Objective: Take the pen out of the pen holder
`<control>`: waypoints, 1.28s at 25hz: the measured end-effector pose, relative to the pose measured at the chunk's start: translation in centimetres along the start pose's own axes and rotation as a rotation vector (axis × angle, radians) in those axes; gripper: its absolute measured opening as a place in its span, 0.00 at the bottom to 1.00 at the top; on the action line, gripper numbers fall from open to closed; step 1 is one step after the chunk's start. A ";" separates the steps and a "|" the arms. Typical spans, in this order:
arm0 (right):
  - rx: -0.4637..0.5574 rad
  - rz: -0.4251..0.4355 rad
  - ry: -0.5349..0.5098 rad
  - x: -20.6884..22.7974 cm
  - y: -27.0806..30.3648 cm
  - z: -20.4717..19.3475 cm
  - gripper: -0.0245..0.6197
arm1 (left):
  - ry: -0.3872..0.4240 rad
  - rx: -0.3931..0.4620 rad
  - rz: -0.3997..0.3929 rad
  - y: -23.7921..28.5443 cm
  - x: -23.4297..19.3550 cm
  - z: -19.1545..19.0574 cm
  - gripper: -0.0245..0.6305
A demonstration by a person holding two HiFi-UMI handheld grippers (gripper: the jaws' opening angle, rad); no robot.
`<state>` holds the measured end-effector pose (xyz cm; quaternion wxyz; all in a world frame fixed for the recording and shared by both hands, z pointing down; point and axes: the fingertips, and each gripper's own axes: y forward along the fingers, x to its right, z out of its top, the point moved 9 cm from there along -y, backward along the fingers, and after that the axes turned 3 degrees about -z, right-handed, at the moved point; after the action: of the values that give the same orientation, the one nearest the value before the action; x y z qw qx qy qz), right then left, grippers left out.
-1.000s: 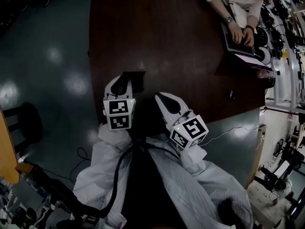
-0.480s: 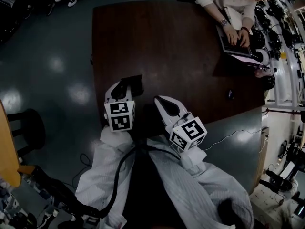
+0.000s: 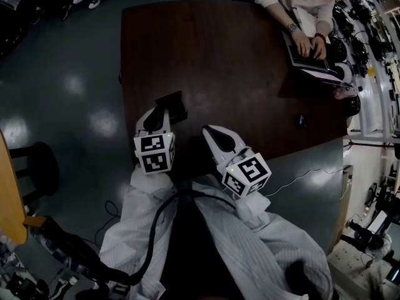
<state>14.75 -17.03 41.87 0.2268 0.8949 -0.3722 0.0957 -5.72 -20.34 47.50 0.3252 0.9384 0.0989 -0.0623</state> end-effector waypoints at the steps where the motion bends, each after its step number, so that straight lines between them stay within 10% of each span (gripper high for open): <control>1: 0.000 0.002 -0.001 -0.1 0.1 0.0 0.04 | 0.002 0.002 -0.004 -0.1 0.0 0.1 0.14; 32: 0.270 0.105 -0.185 -3.5 -1.6 10.5 0.04 | 0.124 0.404 -0.177 -14.8 5.0 9.0 0.11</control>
<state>13.46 -18.90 30.95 0.0640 0.9015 -0.4215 0.0738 -4.62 -13.87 30.71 0.1172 0.9742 0.1858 -0.0514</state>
